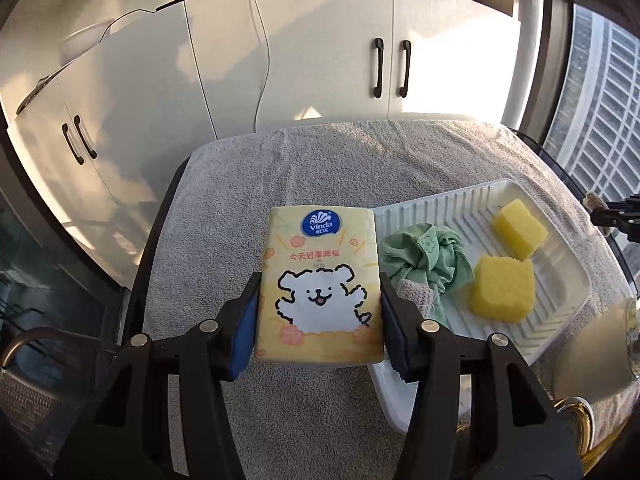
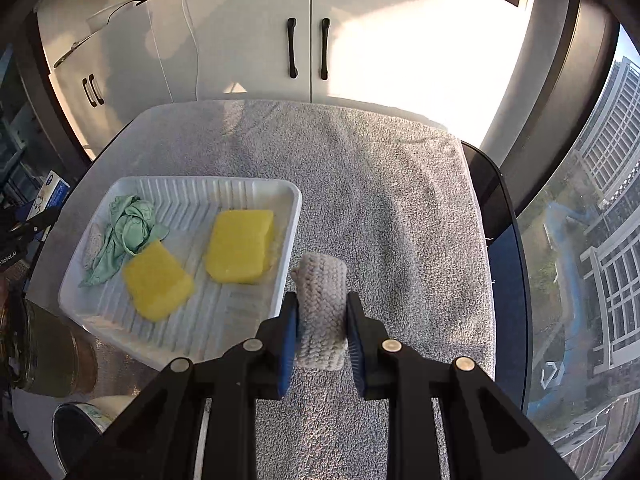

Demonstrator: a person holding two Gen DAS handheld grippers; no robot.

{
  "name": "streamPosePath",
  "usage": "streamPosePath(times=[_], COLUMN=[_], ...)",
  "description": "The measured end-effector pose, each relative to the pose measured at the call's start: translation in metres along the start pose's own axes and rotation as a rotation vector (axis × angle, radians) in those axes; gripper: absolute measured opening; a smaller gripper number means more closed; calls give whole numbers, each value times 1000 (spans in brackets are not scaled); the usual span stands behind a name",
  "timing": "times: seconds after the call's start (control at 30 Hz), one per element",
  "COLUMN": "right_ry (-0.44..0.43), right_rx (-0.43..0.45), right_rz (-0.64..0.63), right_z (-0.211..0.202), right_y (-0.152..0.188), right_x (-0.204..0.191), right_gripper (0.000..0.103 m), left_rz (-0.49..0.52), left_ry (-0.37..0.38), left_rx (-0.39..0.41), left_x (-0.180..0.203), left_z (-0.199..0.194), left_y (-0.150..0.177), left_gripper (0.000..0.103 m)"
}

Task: Organize soft objects
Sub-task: 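Carry the tissue pack and knit band over the white tray with both grippers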

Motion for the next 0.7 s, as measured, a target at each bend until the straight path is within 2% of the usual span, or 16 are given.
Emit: streamPosePath(times=[0.17, 0.4, 0.53, 0.7], right_ry=[-80, -130, -154, -192], right_rx=[-26, -102, -128, -156], right_rz=[-20, -100, -145, -173], right_z=[18, 51, 61, 74], right_y=[-15, -29, -33, -45], right_x=[-23, -54, -65, -73], right_gripper=[25, 25, 25, 25], left_rz=[29, 81, 54, 11], left_ry=[8, 73, 140, 177], left_rx=[-9, -66, -107, -142], left_x=[10, 29, 33, 33], left_z=[11, 35, 48, 62], left_y=[-10, -17, -17, -14], left_gripper=[51, 51, 51, 51])
Point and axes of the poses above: each gripper's, at about its wrist camera, not at the fingertips, and z roughly the way its jaws point, x to its right, y to its underside, the point moved 3 cm from there along z, roughly the way its jaws point
